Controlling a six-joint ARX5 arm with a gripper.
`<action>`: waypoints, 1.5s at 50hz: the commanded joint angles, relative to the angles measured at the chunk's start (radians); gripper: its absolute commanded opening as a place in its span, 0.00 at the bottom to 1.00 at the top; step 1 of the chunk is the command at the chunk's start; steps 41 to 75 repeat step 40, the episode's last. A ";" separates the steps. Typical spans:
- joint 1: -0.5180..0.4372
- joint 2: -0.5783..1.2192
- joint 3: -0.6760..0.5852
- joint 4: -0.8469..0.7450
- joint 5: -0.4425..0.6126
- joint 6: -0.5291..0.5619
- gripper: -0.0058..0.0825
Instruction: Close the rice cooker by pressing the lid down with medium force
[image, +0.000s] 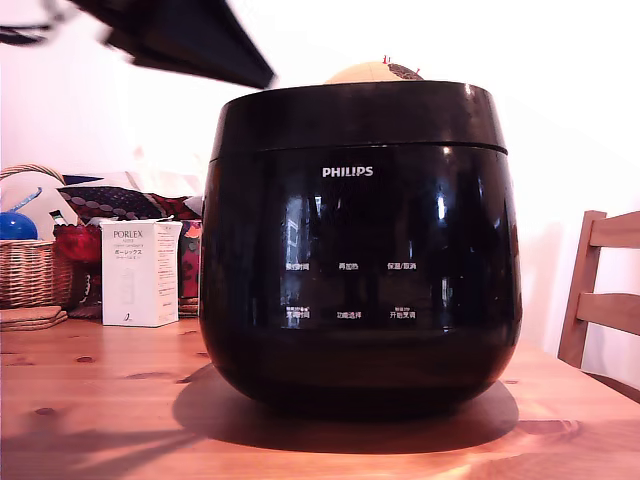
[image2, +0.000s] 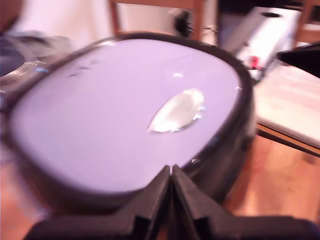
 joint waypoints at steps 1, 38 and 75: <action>0.026 -0.057 0.004 0.053 -0.033 -0.002 0.04; 0.446 -0.262 0.005 0.023 -0.409 -0.001 0.04; 0.460 -0.261 0.005 0.024 -0.414 -0.001 0.04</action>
